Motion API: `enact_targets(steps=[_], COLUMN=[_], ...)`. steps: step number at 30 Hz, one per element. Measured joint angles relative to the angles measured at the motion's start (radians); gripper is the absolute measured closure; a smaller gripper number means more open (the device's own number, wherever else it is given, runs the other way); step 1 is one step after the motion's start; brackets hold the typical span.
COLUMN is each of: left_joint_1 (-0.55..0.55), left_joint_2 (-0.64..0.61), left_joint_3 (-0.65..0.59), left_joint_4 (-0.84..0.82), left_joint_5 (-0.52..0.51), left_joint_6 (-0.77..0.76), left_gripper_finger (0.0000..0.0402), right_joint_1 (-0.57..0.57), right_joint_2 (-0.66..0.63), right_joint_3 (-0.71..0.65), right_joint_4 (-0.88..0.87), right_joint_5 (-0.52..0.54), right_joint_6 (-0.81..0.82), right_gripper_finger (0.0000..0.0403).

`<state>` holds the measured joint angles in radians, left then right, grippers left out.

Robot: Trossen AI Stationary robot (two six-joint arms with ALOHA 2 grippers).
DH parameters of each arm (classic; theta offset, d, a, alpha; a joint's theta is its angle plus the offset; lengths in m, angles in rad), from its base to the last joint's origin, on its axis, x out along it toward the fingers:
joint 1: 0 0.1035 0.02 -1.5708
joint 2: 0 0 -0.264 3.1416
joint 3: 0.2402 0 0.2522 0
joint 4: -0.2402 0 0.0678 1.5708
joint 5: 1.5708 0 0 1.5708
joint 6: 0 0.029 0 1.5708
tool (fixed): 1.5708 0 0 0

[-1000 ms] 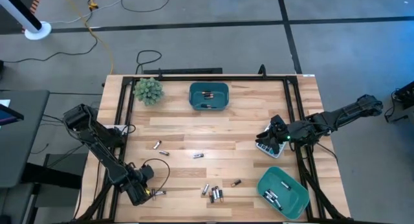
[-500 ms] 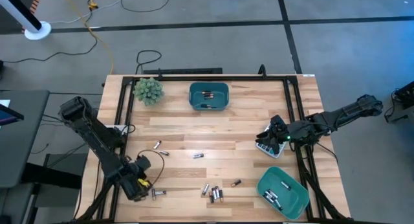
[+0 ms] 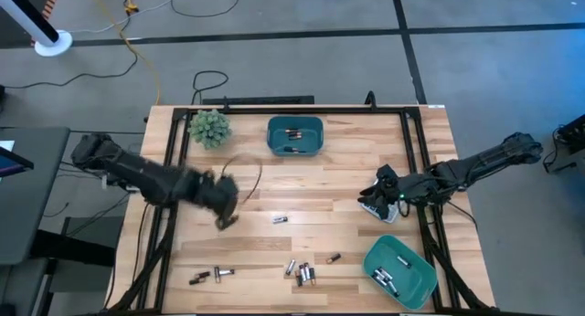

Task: Sort batteries
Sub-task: Put the black battery into the blue bin

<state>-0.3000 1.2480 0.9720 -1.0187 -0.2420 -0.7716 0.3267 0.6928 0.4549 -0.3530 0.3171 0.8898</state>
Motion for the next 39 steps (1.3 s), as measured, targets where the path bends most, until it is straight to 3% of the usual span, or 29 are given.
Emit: enact_targets(steps=[5, 8, 14, 21, 28, 34, 39], left_joint_1=[0.331, 0.519, 0.755, 0.796, 0.801, 0.803, 0.803], left_joint_2=[0.0, 0.032, 0.277, 0.66, 0.958, 1.101, 1.127], left_joint_3=[0.049, 0.085, 0.251, 0.612, 0.947, 1.061, 1.068], left_joint_4=[0.173, 0.292, 0.358, 0.292, 0.118, 0.033, 0.031], left_joint_5=[0.012, 0.094, 0.276, 0.291, 0.291, 0.298, 0.314], left_joint_6=[0.435, 0.657, 0.955, 1.183, 1.308, 1.362, 1.364], left_gripper_finger=[0.0366, 0.0366, 0.0366, 0.0366, 0.0366, 0.0366, 0.036], right_joint_1=[-0.048, -0.086, -0.164, -0.256, -0.309, -0.317, -0.317], right_joint_2=[0.084, 0.13, 0.199, 0.228, 0.23, 0.23, 0.23], right_joint_3=[0.0, 0.0, 0.0, 0.0, 0.0, 0.0, 0.0], right_joint_4=[0.03, 0.083, 0.209, 0.286, 0.348, 0.356, 0.354], right_joint_5=[0.001, 0.001, 0.001, 0.001, 0.001, 0.001, 0.001], right_joint_6=[0.03, 0.052, 0.047, 0.047, 0.046, 0.066, 0.078], right_gripper_finger=[0.0227, 0.0227, 0.0227, 0.0227, 0.0227, 0.0227, 0.0227])
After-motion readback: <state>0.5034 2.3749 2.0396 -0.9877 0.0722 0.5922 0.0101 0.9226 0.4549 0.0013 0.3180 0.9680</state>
